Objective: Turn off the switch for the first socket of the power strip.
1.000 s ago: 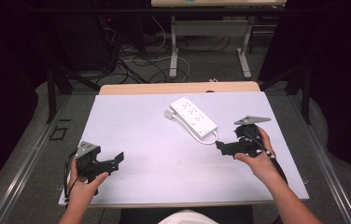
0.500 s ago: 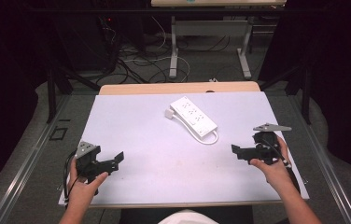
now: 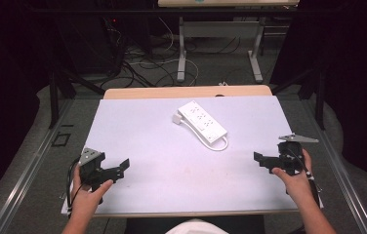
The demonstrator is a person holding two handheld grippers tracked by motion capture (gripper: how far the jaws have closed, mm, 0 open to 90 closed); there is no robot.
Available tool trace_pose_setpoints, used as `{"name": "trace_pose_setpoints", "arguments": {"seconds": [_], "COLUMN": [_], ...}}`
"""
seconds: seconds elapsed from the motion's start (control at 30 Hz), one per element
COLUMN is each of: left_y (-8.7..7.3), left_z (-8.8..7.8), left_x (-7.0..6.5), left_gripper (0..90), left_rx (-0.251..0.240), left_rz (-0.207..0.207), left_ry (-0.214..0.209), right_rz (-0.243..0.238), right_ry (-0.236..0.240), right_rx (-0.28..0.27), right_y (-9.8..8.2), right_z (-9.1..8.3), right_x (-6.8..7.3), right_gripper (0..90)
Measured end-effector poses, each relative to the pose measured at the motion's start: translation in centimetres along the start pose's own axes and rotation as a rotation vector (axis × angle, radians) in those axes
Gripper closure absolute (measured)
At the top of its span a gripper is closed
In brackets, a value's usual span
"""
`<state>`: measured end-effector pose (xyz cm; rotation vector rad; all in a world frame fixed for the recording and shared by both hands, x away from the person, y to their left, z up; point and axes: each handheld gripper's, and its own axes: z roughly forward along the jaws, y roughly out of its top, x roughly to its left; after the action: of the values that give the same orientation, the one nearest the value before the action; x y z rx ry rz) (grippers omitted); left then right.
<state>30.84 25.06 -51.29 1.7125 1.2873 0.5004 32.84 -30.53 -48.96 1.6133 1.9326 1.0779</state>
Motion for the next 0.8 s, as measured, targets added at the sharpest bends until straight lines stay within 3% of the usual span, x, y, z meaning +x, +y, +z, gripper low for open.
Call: {"name": "trace_pose_setpoints", "arguments": {"seconds": [0.5,0.8], "left_y": [-0.1,-0.2], "left_z": [0.0,0.0], "left_x": [0.4,0.5], "left_gripper": [0.1,0.1], "left_rx": [0.001,0.007], "left_rz": [-0.010,-0.007], "left_ry": [0.016,0.017], "right_rz": [0.082,0.098], "right_ry": [-0.053,-0.082], "right_rx": [-0.017,-0.013], "right_y": [-1.6,-2.2], "right_z": [1.1,1.6], "right_x": [-3.0,-4.5], "right_gripper": [0.0,0.0]}}
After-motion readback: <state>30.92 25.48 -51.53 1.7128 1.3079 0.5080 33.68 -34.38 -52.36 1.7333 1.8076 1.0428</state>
